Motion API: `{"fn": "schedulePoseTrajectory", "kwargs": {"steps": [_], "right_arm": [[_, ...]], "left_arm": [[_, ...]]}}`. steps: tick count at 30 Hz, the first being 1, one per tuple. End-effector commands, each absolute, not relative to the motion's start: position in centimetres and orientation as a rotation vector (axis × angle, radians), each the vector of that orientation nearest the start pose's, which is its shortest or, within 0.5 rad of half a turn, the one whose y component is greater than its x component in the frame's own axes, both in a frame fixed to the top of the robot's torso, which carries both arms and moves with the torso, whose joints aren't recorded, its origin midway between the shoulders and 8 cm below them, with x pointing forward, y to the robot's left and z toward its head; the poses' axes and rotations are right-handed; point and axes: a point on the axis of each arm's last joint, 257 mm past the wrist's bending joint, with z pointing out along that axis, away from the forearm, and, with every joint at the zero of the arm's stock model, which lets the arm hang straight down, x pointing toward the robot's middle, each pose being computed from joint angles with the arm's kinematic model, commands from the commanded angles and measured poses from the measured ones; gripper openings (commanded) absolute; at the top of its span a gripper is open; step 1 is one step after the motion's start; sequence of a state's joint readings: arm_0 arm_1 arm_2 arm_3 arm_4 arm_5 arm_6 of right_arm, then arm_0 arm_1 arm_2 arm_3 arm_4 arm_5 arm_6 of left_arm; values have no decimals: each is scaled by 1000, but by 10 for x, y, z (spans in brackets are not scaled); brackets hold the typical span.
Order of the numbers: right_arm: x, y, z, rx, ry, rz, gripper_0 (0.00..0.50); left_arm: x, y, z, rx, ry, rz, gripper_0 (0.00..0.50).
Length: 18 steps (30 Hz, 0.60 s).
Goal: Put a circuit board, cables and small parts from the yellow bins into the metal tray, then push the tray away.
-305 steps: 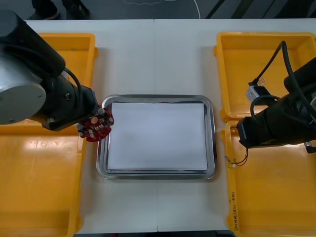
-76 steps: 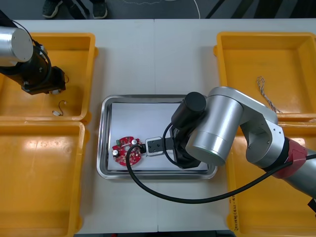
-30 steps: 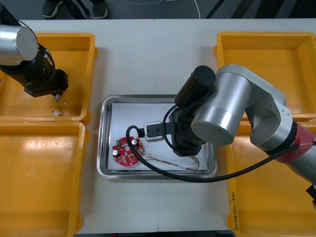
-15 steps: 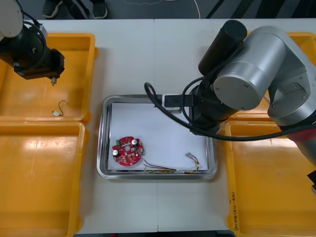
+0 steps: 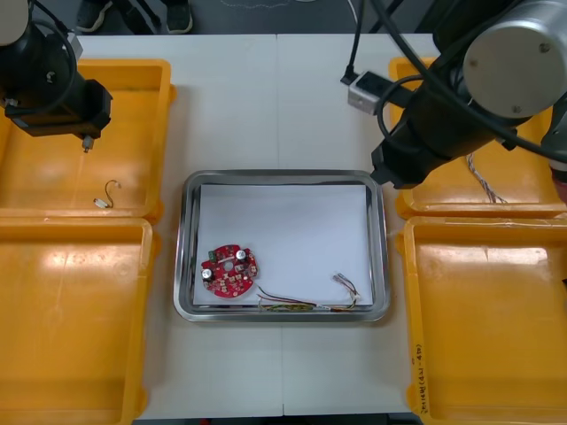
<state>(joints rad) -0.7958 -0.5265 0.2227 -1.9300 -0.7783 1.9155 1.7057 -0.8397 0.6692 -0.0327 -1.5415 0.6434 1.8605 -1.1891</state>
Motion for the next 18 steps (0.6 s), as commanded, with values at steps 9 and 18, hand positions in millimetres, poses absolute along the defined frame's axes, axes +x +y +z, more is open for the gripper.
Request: {"fn": "schedulePoseTrajectory", "kwargs": {"steps": [9, 18], "right_arm": [[507, -204, -67, -797, 2466, -3, 500], [527, -251, -63, -606, 2537, -47, 500]], "left_arm": [[516, 269, -61, -416, 2546, -111, 0], [503, 222, -74, -482, 2542, -159, 0]]}}
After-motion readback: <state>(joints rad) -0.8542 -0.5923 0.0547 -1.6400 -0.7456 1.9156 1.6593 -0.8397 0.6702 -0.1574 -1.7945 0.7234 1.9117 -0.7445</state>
